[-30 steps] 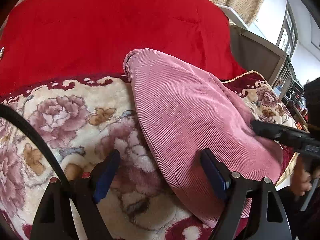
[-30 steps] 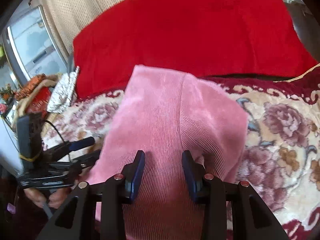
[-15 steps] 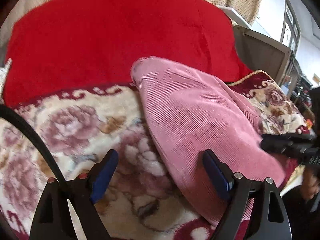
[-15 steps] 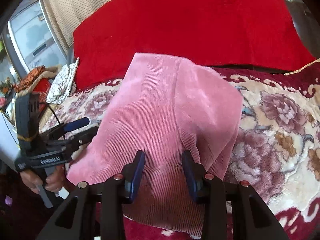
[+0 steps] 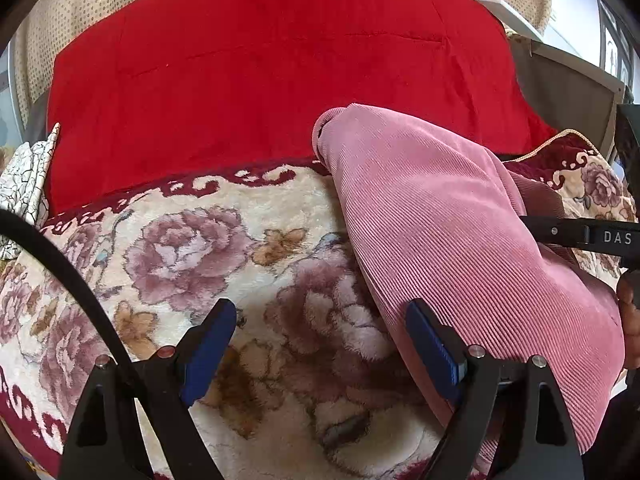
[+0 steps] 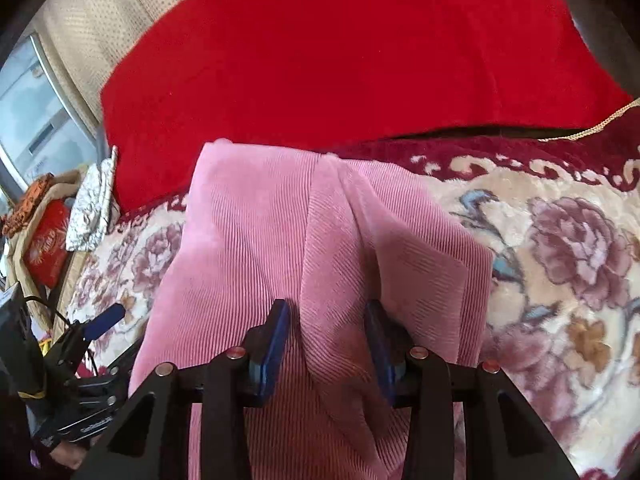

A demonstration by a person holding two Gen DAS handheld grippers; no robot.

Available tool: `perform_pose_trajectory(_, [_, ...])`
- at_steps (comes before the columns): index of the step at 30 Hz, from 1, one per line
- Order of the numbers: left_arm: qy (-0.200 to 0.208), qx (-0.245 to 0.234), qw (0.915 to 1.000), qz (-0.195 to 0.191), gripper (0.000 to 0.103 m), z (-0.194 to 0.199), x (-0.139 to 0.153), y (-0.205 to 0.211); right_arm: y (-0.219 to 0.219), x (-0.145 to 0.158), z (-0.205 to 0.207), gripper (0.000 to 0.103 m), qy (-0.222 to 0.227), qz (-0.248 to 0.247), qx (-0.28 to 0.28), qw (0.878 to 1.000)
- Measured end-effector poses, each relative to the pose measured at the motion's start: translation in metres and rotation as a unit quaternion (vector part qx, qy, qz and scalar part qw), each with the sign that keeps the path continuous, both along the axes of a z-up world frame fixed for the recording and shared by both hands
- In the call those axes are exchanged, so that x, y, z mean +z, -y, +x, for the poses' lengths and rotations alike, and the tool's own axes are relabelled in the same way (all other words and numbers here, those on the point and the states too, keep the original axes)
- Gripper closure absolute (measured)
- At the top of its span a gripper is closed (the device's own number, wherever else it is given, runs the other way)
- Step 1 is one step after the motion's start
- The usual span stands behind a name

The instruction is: Fold large clothes

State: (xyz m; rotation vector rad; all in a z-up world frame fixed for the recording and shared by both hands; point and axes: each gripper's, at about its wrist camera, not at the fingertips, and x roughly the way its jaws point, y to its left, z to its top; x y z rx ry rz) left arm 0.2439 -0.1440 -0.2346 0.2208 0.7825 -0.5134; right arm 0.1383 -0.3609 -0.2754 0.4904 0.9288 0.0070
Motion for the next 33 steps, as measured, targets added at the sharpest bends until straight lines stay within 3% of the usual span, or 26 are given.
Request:
perform_pose_trajectory(14, [0.005, 0.008, 0.9999, 0.006, 0.016, -0.003, -0.001, -0.001, 0.003, -0.002, -0.008, 0.060, 0.014, 0.010, 0.001, 1.000])
perform_pose_trajectory(20, [0.033, 0.021, 0.9990, 0.022, 0.016, -0.012, 0.005, -0.006, 0.003, -0.001, -0.009, 0.060, 0.016, 0.010, 0.000, 1.000])
perform_pose_trajectory(33, [0.038, 0.129, 0.9909, 0.012, 0.016, 0.002, 0.017, -0.065, 0.002, -0.002, -0.008, 0.060, 0.021, 0.008, 0.001, 1.000])
